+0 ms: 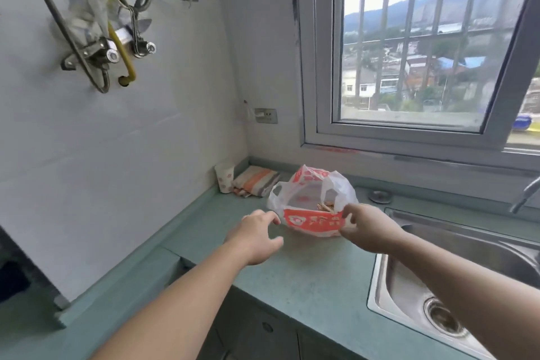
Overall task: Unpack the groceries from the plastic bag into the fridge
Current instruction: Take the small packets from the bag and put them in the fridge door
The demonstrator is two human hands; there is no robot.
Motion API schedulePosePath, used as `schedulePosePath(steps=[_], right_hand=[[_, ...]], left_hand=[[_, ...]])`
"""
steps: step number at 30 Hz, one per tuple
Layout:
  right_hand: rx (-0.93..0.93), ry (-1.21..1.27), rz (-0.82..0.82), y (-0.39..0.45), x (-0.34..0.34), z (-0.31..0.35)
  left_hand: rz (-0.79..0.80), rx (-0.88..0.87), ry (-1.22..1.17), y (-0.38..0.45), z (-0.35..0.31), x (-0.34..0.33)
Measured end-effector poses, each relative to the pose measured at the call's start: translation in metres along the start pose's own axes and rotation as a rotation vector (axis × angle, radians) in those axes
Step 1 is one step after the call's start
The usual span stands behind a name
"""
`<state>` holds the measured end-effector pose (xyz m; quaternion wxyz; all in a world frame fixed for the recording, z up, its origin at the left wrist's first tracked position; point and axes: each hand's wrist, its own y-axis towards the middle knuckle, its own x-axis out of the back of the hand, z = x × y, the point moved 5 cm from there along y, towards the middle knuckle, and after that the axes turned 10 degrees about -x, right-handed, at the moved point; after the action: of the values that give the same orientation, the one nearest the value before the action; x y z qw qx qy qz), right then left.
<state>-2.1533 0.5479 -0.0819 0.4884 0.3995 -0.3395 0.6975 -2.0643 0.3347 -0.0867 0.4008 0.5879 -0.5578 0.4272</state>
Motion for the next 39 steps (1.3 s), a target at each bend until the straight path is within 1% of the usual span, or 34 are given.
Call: schedulePosePath(steps=[4,9,13,16,18,22,25,28,32,35,39], right_hand=[[-0.056,-0.015,0.002,0.057,-0.014,0.000],[-0.142,-0.074,0.006,0.135,-0.044,0.005],[-0.219,-0.107,0.016,0.186,-0.072,0.006],[-0.221,-0.118,0.004,0.215,-0.093,0.007],[-0.217,-0.148,0.024,0.229,-0.109,0.005],[-0.240,-0.111,0.165,0.247,-0.138,-0.006],[-0.315,-0.122,0.211,0.254,-0.147,-0.028],[-0.440,-0.092,0.185,0.260,-0.146,-0.056],[-0.473,-0.038,0.125,0.268,-0.147,-0.081],[-0.462,-0.045,0.123,0.274,-0.155,-0.093],[-0.372,-0.034,0.145,0.283,-0.167,-0.099]], left_hand=[[0.026,-0.048,-0.041,0.062,0.025,-0.015],[0.051,-0.114,-0.152,0.156,0.073,-0.043],[0.141,-0.158,-0.197,0.222,0.102,-0.073],[0.212,-0.198,-0.201,0.258,0.109,-0.096],[0.241,-0.233,-0.212,0.278,0.108,-0.111],[0.290,-0.273,-0.282,0.309,0.100,-0.137],[0.340,-0.282,-0.286,0.324,0.092,-0.161],[0.397,-0.297,-0.276,0.337,0.079,-0.181],[0.455,-0.342,-0.238,0.353,0.056,-0.203],[0.451,-0.376,-0.197,0.362,0.041,-0.214],[0.446,-0.434,-0.168,0.371,0.030,-0.227]])
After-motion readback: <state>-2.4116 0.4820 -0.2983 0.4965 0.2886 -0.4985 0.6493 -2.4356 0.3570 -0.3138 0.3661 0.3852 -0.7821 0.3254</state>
